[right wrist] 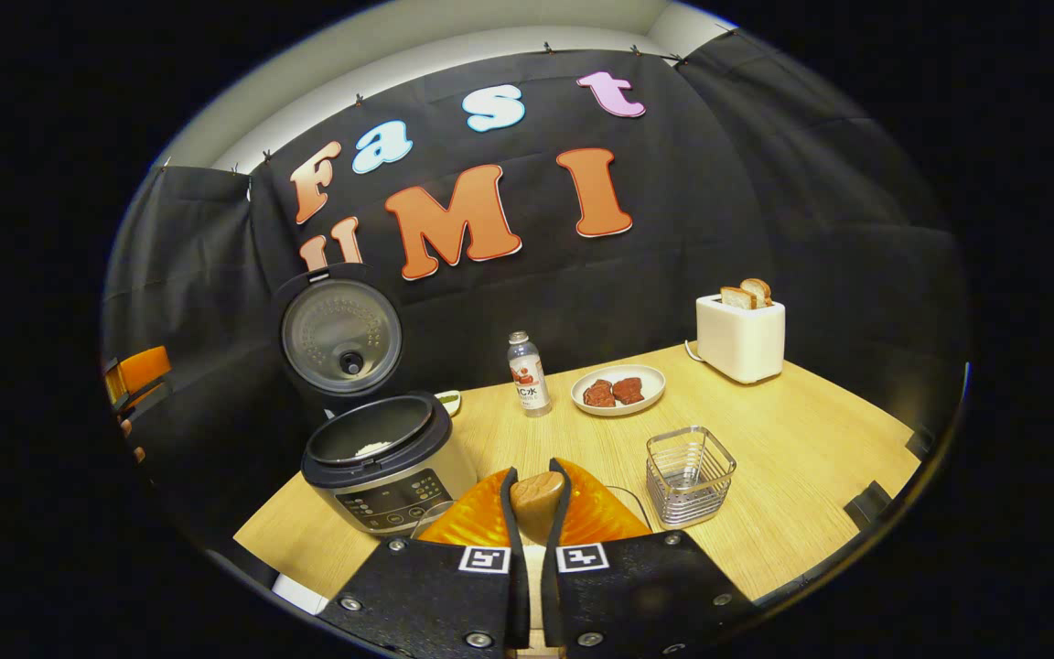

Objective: Close the left gripper, press the button to open the rice cooker; take a wooden spoon from the chopstick holder with the right hand, scoop a spoonful of rice and pour it into the rice cooker, then put the wooden spoon back into the chopstick holder.

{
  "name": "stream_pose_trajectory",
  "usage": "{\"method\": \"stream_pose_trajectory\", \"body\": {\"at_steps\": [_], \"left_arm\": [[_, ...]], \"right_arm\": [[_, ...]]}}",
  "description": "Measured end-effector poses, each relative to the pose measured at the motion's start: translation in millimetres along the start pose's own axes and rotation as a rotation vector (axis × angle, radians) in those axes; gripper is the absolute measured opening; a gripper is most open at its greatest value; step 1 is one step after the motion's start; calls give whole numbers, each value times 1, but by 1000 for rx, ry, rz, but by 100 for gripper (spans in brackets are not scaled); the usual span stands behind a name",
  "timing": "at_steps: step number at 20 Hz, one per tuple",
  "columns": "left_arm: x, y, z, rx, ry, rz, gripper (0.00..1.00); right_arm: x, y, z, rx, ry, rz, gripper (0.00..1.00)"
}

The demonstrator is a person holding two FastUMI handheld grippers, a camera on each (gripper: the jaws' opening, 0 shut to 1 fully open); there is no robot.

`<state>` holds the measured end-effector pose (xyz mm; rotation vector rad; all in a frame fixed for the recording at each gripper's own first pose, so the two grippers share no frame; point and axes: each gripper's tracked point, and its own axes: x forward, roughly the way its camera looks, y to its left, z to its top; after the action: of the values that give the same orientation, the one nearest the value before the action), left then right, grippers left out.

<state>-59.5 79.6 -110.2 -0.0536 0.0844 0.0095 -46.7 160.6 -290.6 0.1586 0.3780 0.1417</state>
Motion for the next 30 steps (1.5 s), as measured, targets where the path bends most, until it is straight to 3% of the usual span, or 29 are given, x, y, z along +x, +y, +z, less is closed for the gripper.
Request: {"method": "stream_pose_trajectory", "body": {"at_steps": [2, 6, 9, 15, 23, 30], "left_arm": [[-3, 8, 3, -1, -17, 25, 100], [-3, 9, 2, 3, -10, 29, 100], [-1, 4, 0, -1, -7, 20, 100], [7, -1, -4, 7, 10, 31, 100], [19, -13, -13, -5, 50, 37, 100], [21, -22, 0, 21, 22, 53, 100]], "right_arm": [[-6, 8, -16, 62, 40, 37, 5], [-9, 1, -9, 200, 23, 52, 4], [-4, 7, -12, 355, 47, 126, 4], [32, 19, -15, 606, 89, 229, 4], [60, -27, -21, 985, 117, 202, 4], [56, -55, -4, 1100, 70, 193, 4]]}}
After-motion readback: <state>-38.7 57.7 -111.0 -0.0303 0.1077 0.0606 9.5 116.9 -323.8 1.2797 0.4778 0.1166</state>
